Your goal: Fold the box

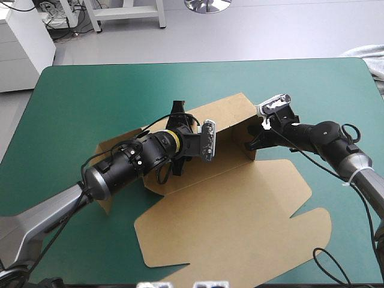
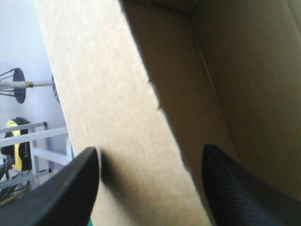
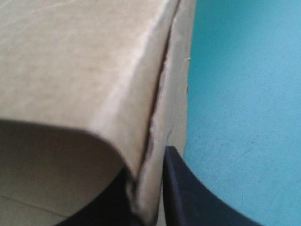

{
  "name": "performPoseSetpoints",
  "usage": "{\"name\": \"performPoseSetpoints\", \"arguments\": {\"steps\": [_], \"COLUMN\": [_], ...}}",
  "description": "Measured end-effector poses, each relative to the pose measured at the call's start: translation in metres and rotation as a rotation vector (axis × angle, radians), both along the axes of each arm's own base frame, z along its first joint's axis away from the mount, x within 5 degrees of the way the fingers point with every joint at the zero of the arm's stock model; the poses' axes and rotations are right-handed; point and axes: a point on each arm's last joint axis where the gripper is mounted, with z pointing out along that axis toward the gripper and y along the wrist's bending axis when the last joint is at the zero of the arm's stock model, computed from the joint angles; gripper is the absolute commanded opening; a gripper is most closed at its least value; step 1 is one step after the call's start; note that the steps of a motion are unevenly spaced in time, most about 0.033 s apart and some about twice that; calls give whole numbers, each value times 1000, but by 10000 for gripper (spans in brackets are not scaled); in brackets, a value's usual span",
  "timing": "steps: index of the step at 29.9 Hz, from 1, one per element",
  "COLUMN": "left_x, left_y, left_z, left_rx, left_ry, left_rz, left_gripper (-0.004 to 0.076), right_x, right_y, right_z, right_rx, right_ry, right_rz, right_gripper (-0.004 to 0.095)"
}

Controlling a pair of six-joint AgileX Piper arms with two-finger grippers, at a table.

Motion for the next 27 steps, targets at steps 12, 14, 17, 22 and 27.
{"name": "performPoseSetpoints", "arguments": {"steps": [12, 14, 17, 22, 27], "left_x": [-57, -64, -71, -75, -72], "left_y": [-18, -23, -27, -23, -11], "left_z": [39, 40, 42, 50, 77], "left_rx": [-122, -117, -108, -114, -135], "left_ry": [-95, -106, -126, -143, -119], "left_rz": [-193, -224, -255, -255, -160], "left_gripper": [351, 223, -3, 6, 13], "right_x": [3, 3, 4, 5, 10], "right_y": [1, 0, 0, 0, 1], "right_z": [-1, -1, 0, 3, 16], "right_rx": [13, 11, 10, 10, 8], "right_ry": [-6, -9, -12, -25, -71], "right_rz": [-35, -38, -40, -39, -37], "right_gripper": [-17, -17, -19, -19, -19]}}
